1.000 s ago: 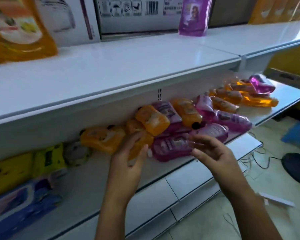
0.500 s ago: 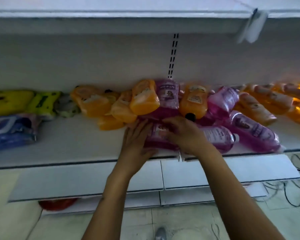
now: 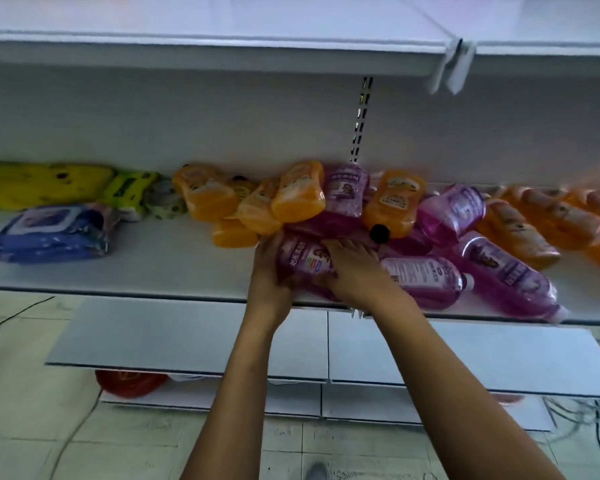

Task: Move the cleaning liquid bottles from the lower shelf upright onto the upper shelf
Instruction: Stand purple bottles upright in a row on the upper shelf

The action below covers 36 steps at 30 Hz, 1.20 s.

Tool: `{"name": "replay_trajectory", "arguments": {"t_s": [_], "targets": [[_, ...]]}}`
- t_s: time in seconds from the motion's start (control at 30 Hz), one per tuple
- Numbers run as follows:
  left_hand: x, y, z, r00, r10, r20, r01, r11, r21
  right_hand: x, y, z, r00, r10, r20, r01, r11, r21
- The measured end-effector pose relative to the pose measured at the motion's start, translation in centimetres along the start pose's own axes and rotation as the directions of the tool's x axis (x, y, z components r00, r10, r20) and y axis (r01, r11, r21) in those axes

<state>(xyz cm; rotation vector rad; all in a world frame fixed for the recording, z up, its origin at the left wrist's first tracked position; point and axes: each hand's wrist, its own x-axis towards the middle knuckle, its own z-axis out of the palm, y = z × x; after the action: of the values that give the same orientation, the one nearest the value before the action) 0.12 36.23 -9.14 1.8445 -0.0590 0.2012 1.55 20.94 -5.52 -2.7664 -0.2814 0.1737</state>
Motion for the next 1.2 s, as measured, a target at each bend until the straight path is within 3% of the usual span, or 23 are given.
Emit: {"name": "replay_trajectory", "arguments": {"t_s": [0.1, 0.2, 0.33, 0.47, 0.6, 0.83, 0.9, 1.07, 1.2], "targets": [[0.1, 1.3, 1.3, 0.936, -0.140, -0.324, 0.094, 0.983, -0.156, -0.5, -0.5, -0.2, 1.000, -0.003, -0.024, 0.003, 1.000, 0.004], [0.1, 1.7, 1.9, 0.906, -0.252, -0.340, 0.163, 0.949, -0.270, -2.0, -0.8, 0.8, 0.996, -0.017, -0.086, 0.015, 1.000, -0.023], [0.4, 1.3, 2.4, 0.904, -0.247, -0.350, 0.160, 0.953, -0.259, -3.3, -0.7, 2.6, 0.976, -0.060, -0.209, 0.061, 0.998, -0.003], [0.4, 0.0, 1.3, 0.865, -0.415, -0.282, 0.240, 0.836, -0.494, -3.6, 0.5, 2.4, 0.965, -0.107, -0.238, 0.136, 0.985, 0.109], [-0.3, 0.0, 0.3, 0.895, -0.397, -0.206, 0.188, 0.752, -0.632, -3.5, 1.9, 1.5, 0.965, -0.102, -0.242, 0.156, 0.964, 0.215], [-1.1, 1.7, -0.6, 0.938, -0.345, 0.027, 0.196, 0.463, -0.864, -2.7, 2.4, 0.5, 0.977, -0.071, -0.201, 0.150, 0.900, 0.409], [-1.2, 2.0, -0.8, 0.948, -0.303, 0.094, 0.237, 0.479, -0.845, -2.9, 2.3, 0.8, 0.970, -0.063, -0.233, 0.161, 0.888, 0.431], [-1.4, 2.1, 0.2, 0.982, -0.162, 0.102, 0.184, 0.650, -0.738, -3.8, 1.6, 2.5, 0.907, 0.004, -0.422, 0.194, 0.884, 0.425], [-1.8, 1.0, 1.6, 0.923, -0.381, -0.048, 0.252, 0.695, -0.673, -4.5, 1.5, 3.3, 0.896, -0.037, -0.443, 0.209, 0.914, 0.347]]}}
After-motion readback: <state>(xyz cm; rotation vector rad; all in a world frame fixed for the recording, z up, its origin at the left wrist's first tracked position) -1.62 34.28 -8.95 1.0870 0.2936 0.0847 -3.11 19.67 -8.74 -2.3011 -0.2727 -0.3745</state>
